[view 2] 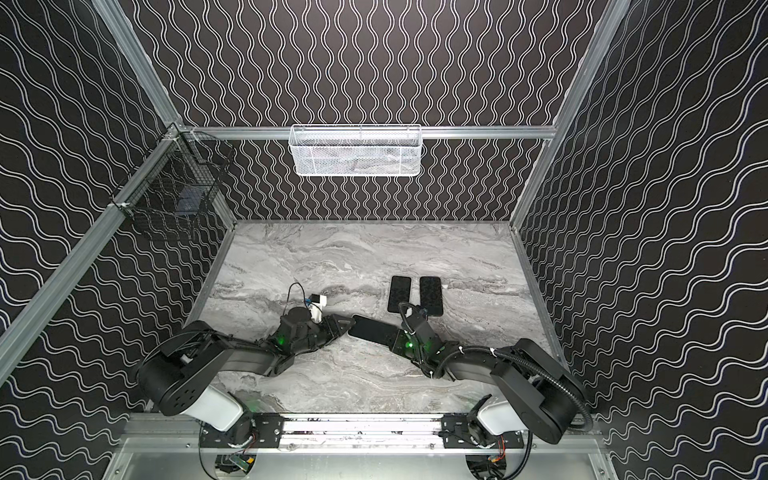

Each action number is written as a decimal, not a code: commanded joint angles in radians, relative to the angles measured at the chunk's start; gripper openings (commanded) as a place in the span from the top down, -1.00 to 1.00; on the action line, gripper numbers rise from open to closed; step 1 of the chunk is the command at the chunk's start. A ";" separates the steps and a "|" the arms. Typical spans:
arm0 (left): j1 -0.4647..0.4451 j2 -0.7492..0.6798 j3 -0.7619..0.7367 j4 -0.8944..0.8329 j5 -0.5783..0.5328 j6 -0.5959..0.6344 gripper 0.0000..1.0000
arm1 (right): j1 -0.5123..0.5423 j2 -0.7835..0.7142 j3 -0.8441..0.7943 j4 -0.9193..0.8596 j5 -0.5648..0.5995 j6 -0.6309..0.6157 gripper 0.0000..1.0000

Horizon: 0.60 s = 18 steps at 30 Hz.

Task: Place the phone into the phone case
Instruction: 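Press the cased phone's edges with both grippers to seat it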

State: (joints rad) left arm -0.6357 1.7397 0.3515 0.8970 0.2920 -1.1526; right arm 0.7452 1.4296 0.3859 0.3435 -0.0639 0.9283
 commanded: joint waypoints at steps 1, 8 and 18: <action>-0.017 0.019 0.035 0.221 0.335 -0.054 0.12 | 0.011 0.034 -0.002 -0.062 -0.159 -0.013 0.35; -0.016 0.007 0.041 0.178 0.370 -0.049 -0.20 | 0.002 0.051 -0.016 -0.039 -0.159 -0.011 0.34; -0.018 -0.008 0.086 -0.042 0.434 -0.026 -0.40 | -0.009 0.068 -0.042 0.009 -0.160 -0.003 0.33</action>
State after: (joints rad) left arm -0.6418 1.7309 0.4171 0.8387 0.4179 -1.1522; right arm 0.7303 1.4742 0.3569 0.4812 -0.1070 0.9314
